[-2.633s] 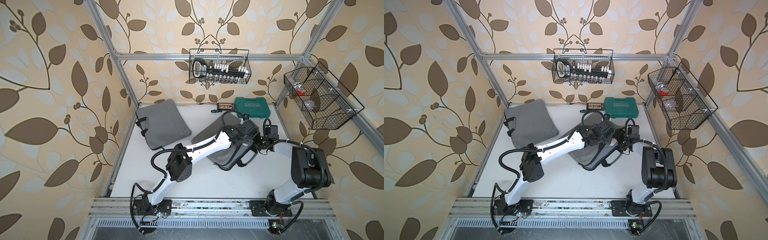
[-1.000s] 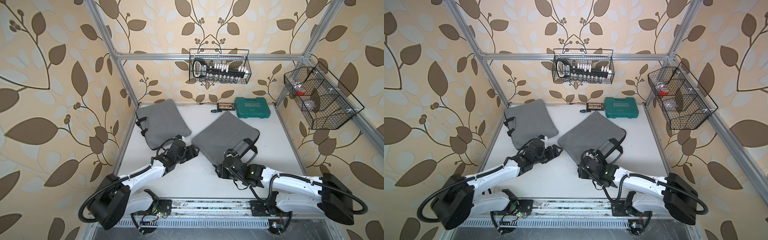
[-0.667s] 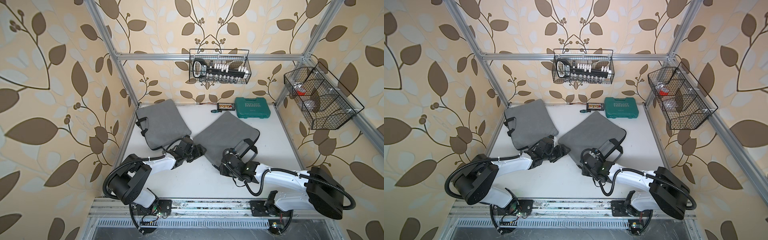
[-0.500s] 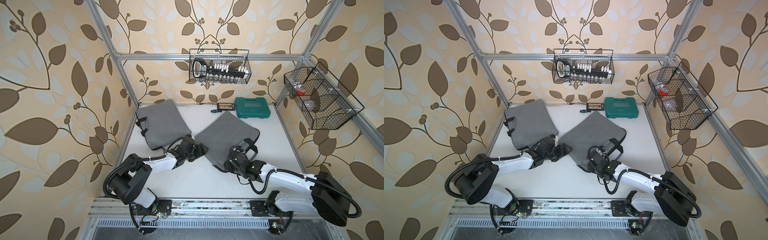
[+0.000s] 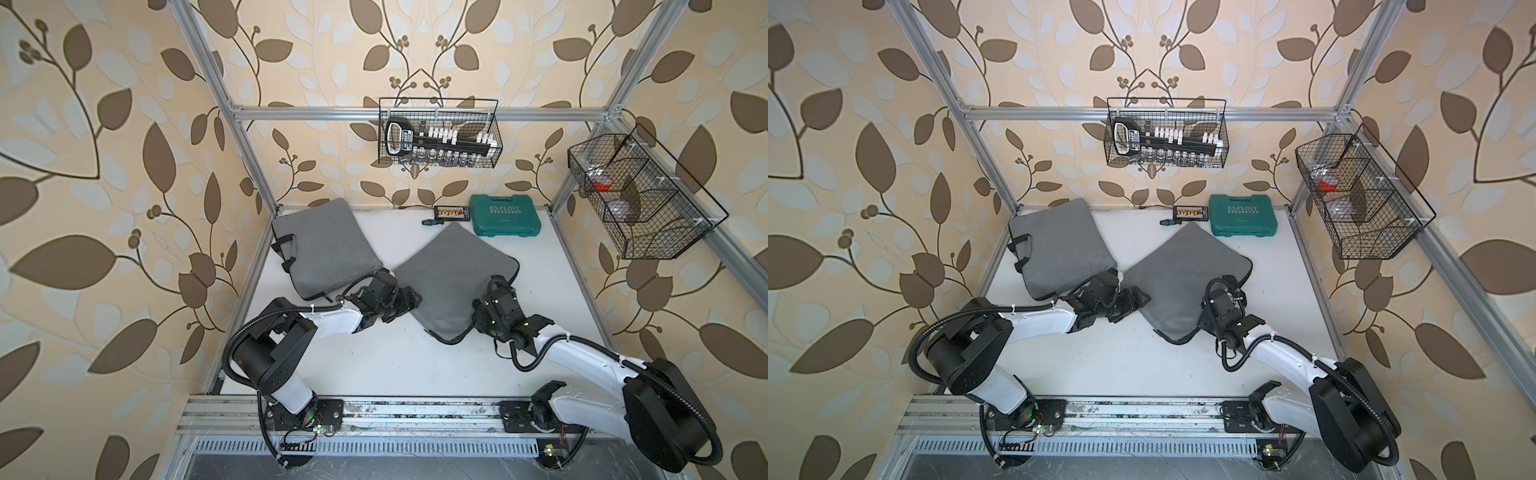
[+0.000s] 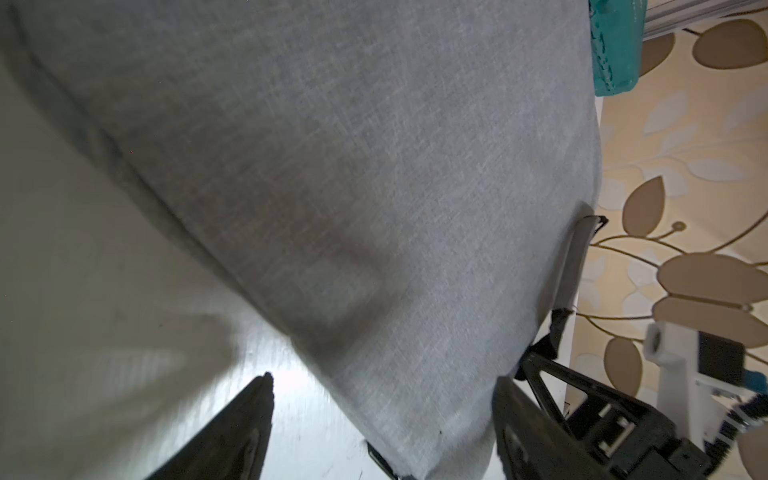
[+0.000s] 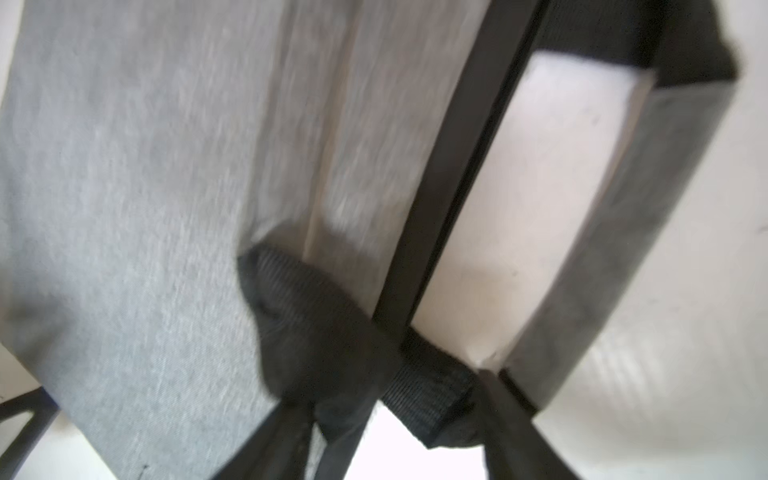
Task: Put the mouse into the laptop bag
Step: Zip the zipper on the zippered laptop bag.
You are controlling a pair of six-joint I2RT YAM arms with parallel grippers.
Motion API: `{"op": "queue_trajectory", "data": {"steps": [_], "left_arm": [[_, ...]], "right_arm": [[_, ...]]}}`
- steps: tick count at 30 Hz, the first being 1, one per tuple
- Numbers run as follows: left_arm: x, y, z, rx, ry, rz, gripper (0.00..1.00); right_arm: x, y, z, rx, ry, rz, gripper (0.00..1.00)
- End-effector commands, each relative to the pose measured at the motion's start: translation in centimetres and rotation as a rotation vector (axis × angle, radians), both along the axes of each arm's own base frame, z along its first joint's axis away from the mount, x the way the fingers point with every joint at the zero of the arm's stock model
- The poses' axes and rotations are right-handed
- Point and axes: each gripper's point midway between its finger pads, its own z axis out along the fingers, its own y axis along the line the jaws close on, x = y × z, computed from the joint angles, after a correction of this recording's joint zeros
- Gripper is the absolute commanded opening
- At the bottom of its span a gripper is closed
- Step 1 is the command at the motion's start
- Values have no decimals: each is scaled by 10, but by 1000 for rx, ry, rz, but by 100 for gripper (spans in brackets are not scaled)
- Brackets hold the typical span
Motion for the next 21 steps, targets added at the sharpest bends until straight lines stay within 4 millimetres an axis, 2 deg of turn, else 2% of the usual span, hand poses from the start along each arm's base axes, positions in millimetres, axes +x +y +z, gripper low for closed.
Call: {"op": "queue_trajectory", "data": {"steps": [1,2,5,7,11,13,16,21], "left_arm": [[11,-11,-6,27,-1,4,78],[12,-16,-11,32,7,-5,69],[13,-23,-18,55,17,-6,29],[12,-26,-17,69,6,-1,16],[6,-33,-11,84,-15,8,6],[3,-33,-11,92,-18,26,0],[-7,-26,-14,107,-13,77,0],[-28,-9,-17,150,-31,190,0]], "right_arm": [[-3,14,11,34,4,52,69],[-6,20,16,34,-1,66,70],[-19,39,31,45,-25,101,71],[-32,62,37,103,-43,149,73],[-64,118,32,194,-46,252,73],[-69,134,23,207,-8,288,69],[-66,142,5,192,15,303,65],[-58,131,-8,94,25,269,65]]}}
